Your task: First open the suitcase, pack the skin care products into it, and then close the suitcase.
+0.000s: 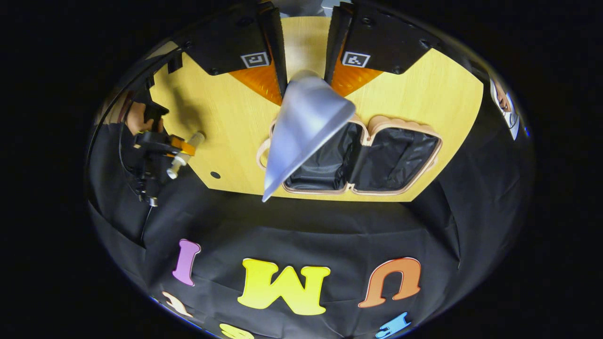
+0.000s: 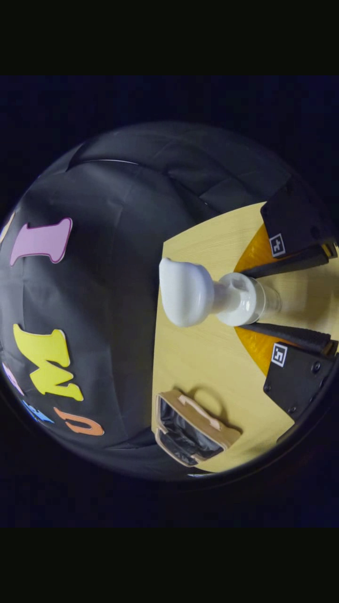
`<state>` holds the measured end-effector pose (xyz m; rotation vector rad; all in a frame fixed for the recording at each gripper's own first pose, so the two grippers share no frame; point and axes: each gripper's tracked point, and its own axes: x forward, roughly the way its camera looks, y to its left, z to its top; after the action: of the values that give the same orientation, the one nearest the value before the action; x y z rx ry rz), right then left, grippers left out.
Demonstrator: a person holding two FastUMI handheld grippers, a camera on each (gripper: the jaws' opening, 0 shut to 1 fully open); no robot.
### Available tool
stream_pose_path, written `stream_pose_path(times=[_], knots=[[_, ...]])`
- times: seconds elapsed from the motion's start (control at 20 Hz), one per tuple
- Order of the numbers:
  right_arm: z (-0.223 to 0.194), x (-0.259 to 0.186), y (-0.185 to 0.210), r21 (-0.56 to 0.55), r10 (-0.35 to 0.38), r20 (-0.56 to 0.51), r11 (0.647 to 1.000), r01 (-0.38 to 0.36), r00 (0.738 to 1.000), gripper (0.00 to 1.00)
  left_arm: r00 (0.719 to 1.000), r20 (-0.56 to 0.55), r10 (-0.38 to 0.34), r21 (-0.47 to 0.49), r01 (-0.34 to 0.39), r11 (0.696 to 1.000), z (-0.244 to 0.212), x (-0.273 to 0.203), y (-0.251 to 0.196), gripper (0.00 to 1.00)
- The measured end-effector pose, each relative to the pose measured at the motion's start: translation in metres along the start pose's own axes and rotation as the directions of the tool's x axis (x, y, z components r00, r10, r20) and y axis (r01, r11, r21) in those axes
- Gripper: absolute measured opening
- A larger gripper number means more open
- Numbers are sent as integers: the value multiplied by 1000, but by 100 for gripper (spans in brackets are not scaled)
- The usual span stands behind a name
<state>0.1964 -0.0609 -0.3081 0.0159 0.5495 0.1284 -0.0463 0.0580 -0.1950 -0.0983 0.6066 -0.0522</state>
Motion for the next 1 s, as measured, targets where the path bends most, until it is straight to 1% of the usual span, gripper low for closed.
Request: stream_pose_path(times=[0.05, 0.1, 0.15, 0.2, 0.25, 0.3, 0.4, 0.55, 0.65, 0.75, 0.85, 0.9, 0.95, 1.0], knots=[[1, -11, 7, 0, 9, 1, 1000, -9, 1000, 47, 1000, 1, 2, -3, -2, 1000, 6, 8, 6, 42], [1, -24, 14, -6, 18, 6, 1000, -18, 1000, 49, 1000, -6, 3, -4, -3, 1000, 10, 20, 13, 42], [2, -35, 21, -16, 26, 11, 1000, -26, 1000, 48, 1000, -14, 8, -5, -8, 1000, 14, 33, 21, 42], [2, -46, 27, -28, 35, 18, 999, -34, 999, 49, 1000, -22, 9, -4, -10, 1000, 18, 45, 27, 42], [2, -56, 35, -44, 43, 22, 998, -42, 999, 47, 999, -30, 11, 5, -11, 1000, 21, 60, 33, 42], [2, -65, 41, -57, 44, 27, 997, -42, 999, 51, 999, -35, 14, 25, -13, 1000, 24, 75, 40, 42], [1, -79, 53, -72, 44, 23, 997, -42, 999, 49, 999, -52, 17, 48, -14, 999, 27, 105, 51, 42], [0, -98, 70, -16, 31, 13, 999, -31, 999, 49, 995, -103, 15, 56, -9, 998, 22, 151, 63, 42], [-1, -105, 80, 6, 23, 7, 1000, -23, 1000, 49, 989, -146, 8, 57, 0, 998, 13, 170, 67, 42], [0, -111, 88, -4, 14, 7, 1000, -14, 1000, 49, 982, -186, -18, 49, 28, 998, 3, 186, 62, 42], [-1, -115, 94, -20, 3, 7, 1000, -3, 1000, 49, 971, -240, -23, 49, 36, 998, -9, 197, 62, 42], [-2, -117, 97, -25, 1, 5, 1000, -1, 1000, 49, 967, -253, -23, 45, 36, 998, -10, 200, 62, 42], [-4, -118, 100, -28, -3, 2, 1000, 3, 1000, 49, 974, -223, -31, 52, 43, 998, -2, 206, 61, 42], [-5, -118, 102, -31, -5, -2, 1000, 5, 1000, 49, 970, -240, -26, 68, 44, 997, -2, 209, 61, 42]])
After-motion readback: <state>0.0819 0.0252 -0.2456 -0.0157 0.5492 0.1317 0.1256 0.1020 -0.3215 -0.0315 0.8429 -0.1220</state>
